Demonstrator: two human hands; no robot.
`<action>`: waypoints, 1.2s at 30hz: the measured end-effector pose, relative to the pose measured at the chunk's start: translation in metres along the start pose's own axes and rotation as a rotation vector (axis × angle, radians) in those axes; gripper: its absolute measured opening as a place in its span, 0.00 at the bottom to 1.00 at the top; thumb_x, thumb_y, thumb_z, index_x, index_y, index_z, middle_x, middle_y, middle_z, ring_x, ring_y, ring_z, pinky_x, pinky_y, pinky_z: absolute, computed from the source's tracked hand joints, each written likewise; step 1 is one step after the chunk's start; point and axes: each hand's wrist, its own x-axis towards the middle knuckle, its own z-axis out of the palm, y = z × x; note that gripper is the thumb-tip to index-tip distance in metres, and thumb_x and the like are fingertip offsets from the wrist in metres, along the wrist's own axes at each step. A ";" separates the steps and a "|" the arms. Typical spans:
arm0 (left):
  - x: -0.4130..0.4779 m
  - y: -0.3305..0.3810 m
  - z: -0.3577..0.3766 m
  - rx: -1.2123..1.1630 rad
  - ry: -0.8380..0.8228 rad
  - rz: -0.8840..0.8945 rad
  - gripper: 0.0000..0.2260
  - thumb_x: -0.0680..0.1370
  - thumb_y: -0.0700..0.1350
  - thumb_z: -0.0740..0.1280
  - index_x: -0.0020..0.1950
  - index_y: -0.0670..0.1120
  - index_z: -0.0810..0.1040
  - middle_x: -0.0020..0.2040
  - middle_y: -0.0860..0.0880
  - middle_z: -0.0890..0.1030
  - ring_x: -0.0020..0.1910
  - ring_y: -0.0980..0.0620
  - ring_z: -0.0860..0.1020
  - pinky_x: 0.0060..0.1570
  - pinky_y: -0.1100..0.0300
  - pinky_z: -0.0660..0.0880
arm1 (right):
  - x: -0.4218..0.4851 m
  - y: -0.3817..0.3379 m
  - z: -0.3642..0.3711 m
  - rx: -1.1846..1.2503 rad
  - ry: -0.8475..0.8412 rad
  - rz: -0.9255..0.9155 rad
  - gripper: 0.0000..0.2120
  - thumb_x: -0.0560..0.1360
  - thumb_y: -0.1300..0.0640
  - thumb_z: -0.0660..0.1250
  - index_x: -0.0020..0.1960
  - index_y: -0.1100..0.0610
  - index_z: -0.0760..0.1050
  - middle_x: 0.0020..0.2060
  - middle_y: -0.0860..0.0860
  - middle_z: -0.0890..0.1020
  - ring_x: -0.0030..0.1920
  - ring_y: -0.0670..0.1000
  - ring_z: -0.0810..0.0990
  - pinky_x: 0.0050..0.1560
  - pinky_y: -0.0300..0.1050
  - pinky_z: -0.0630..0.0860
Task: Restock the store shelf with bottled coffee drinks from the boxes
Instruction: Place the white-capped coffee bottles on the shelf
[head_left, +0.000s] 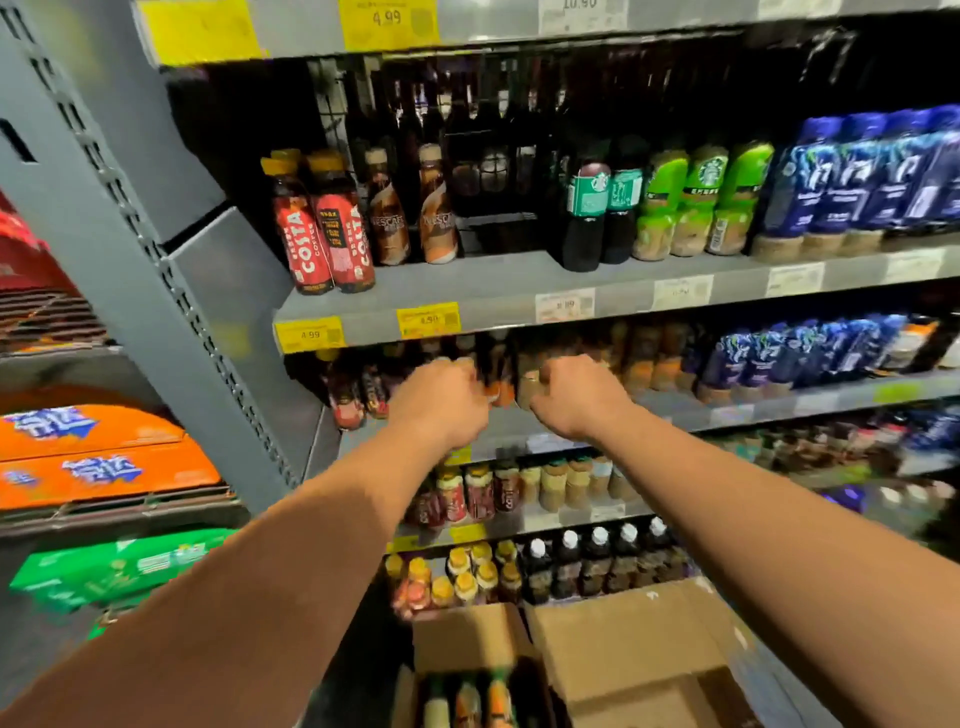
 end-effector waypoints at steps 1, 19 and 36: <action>-0.006 0.005 0.011 0.001 -0.011 0.020 0.14 0.76 0.47 0.61 0.60 0.46 0.75 0.61 0.42 0.76 0.60 0.40 0.74 0.53 0.51 0.73 | -0.010 0.008 0.008 -0.013 -0.032 0.026 0.09 0.75 0.52 0.62 0.46 0.58 0.72 0.52 0.60 0.79 0.52 0.61 0.77 0.42 0.46 0.71; -0.081 0.093 0.246 -0.042 -0.363 -0.019 0.18 0.78 0.46 0.62 0.67 0.46 0.70 0.66 0.43 0.71 0.63 0.42 0.71 0.55 0.50 0.73 | -0.108 0.191 0.174 -0.051 -0.307 0.072 0.07 0.73 0.56 0.61 0.48 0.58 0.74 0.49 0.60 0.79 0.49 0.61 0.77 0.39 0.45 0.66; -0.104 0.106 0.455 -0.077 -0.633 0.116 0.16 0.77 0.49 0.60 0.63 0.46 0.72 0.59 0.45 0.75 0.58 0.44 0.73 0.49 0.53 0.73 | -0.139 0.286 0.337 -0.044 -0.554 0.315 0.18 0.74 0.51 0.62 0.62 0.57 0.75 0.59 0.60 0.78 0.59 0.61 0.76 0.55 0.47 0.73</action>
